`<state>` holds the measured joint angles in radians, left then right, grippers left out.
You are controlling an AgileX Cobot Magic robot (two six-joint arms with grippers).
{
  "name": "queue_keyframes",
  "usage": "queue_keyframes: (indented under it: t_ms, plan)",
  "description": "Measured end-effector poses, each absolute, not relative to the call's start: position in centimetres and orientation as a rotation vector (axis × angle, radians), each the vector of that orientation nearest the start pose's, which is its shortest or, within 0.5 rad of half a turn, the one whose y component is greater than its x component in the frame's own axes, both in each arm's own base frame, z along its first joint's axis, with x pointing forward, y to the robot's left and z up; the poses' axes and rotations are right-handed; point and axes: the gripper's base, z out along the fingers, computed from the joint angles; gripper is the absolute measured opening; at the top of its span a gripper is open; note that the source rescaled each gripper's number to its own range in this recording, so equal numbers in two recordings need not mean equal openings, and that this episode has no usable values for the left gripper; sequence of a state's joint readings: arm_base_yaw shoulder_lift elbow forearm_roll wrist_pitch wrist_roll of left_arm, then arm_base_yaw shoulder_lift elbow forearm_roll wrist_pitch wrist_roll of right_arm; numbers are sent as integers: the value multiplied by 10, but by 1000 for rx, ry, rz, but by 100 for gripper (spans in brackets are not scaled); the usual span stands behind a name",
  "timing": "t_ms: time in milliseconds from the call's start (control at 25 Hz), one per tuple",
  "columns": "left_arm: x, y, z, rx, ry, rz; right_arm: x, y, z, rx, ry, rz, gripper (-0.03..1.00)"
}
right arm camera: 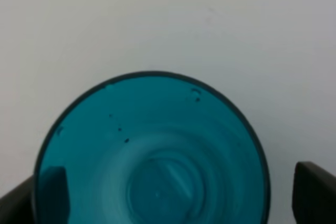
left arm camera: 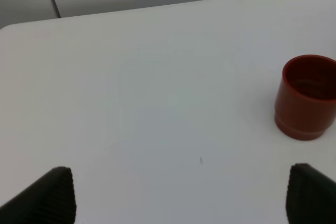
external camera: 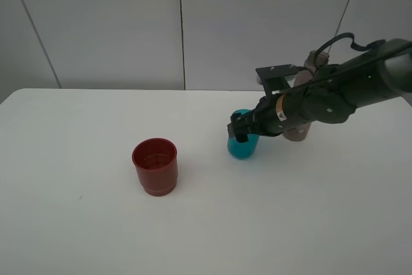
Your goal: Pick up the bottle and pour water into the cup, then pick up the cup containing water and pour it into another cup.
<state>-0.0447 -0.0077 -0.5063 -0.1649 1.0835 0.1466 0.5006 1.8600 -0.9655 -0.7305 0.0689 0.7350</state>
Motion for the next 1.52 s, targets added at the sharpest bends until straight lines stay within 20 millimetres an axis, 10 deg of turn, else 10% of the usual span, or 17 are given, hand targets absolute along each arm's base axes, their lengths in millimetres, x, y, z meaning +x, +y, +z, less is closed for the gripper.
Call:
queue_keyframes:
  t_ms: [800,1520]
  plan:
    - [-9,-13,278,206,2034,-134,262,195,235,-765,2280,178,72]
    - [-9,-13,278,206,2034,-134,154,113,296,-930,2198,312,72]
